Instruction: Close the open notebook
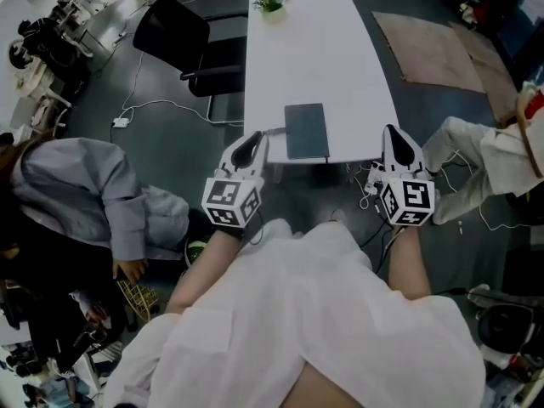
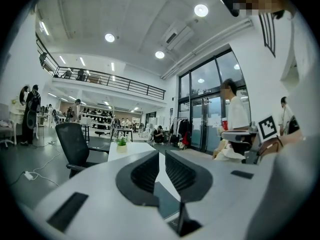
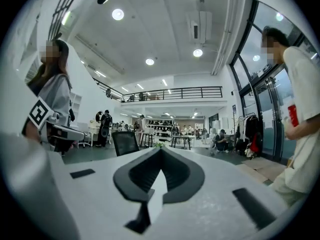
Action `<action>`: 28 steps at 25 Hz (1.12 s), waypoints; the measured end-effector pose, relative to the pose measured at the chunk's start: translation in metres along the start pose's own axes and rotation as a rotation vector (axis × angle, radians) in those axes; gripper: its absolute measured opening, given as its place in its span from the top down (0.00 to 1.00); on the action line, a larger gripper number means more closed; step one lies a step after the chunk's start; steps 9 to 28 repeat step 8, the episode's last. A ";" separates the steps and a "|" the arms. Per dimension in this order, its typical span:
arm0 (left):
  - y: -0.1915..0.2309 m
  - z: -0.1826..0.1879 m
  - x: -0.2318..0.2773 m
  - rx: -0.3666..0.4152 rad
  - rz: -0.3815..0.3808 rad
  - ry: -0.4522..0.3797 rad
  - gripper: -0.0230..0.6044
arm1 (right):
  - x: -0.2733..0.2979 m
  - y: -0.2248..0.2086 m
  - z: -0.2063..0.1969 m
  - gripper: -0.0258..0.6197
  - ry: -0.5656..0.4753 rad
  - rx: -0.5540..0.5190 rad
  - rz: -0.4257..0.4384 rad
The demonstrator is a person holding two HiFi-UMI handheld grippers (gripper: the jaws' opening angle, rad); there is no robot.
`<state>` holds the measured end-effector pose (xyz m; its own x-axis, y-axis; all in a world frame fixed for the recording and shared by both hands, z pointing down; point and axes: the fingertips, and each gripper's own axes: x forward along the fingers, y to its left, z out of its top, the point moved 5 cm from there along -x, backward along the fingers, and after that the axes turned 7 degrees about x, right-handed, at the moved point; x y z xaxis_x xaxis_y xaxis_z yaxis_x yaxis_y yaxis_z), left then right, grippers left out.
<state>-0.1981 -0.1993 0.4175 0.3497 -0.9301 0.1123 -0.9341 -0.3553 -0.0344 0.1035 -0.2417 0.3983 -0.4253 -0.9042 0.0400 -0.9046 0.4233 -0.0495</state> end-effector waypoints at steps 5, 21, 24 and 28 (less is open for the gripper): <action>0.004 0.002 0.002 0.001 0.007 -0.001 0.91 | 0.007 0.003 0.003 0.96 0.001 0.004 0.021; 0.010 0.003 0.006 -0.005 0.019 -0.007 0.91 | 0.016 0.003 0.003 0.96 0.005 0.001 0.031; 0.010 0.003 0.006 -0.005 0.019 -0.007 0.91 | 0.016 0.003 0.003 0.96 0.005 0.001 0.031; 0.010 0.003 0.006 -0.005 0.019 -0.007 0.91 | 0.016 0.003 0.003 0.96 0.005 0.001 0.031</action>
